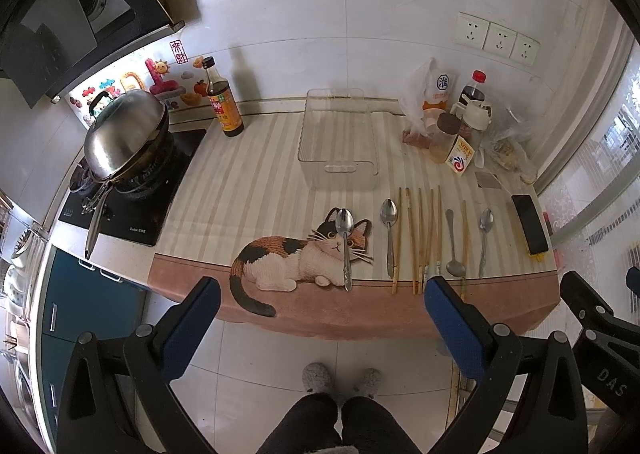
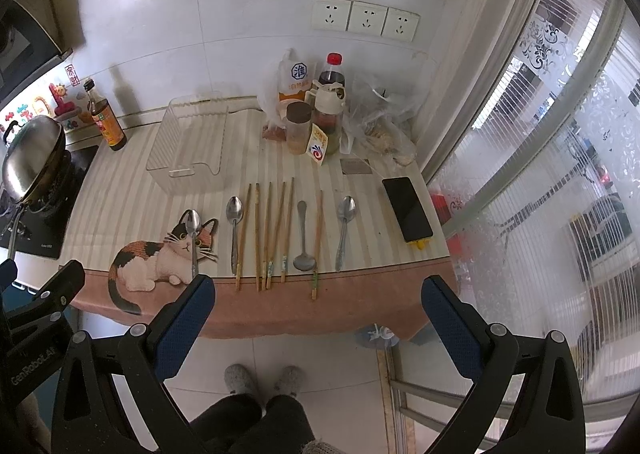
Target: Organize utensils
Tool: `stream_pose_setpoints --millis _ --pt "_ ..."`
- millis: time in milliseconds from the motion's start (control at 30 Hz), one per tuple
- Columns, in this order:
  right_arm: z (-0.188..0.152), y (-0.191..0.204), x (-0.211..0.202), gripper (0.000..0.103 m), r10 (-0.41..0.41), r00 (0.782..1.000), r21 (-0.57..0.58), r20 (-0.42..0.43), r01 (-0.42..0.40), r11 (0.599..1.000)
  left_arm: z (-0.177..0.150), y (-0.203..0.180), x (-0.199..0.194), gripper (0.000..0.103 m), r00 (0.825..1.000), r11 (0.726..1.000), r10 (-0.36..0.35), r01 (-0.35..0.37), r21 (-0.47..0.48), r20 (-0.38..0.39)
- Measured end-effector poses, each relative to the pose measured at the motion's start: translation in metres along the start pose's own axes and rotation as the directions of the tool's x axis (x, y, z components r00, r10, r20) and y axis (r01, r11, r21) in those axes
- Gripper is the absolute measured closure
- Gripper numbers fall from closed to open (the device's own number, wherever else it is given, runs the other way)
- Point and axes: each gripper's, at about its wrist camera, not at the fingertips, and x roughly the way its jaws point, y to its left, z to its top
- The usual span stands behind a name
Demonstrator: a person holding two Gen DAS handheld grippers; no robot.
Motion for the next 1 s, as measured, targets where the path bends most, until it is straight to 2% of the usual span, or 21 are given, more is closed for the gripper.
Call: stream_pose_setpoints --millis 1000 --pt "0.001 -0.005 -0.008 0.000 -0.008 1.000 0.002 0.014 0.008 1.000 0.002 -0.009 -0.004 0.000 1.000 1.000 -0.006 0.006 0.000 0.002"
